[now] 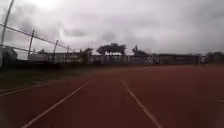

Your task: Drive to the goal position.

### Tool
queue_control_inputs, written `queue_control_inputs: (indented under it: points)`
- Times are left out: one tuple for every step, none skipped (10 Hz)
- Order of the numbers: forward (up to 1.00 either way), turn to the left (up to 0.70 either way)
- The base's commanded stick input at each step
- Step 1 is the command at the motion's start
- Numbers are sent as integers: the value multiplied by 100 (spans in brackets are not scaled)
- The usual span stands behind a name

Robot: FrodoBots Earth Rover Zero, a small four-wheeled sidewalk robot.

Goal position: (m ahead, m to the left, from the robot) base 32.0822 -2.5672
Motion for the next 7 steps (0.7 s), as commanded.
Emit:
queue_control_inputs:
  points:
    - [50,0]
    - [50,0]
    - [50,0]
    - [50,-18]
    - [50,-44]
    - [50,-44]
    - [50,-39]
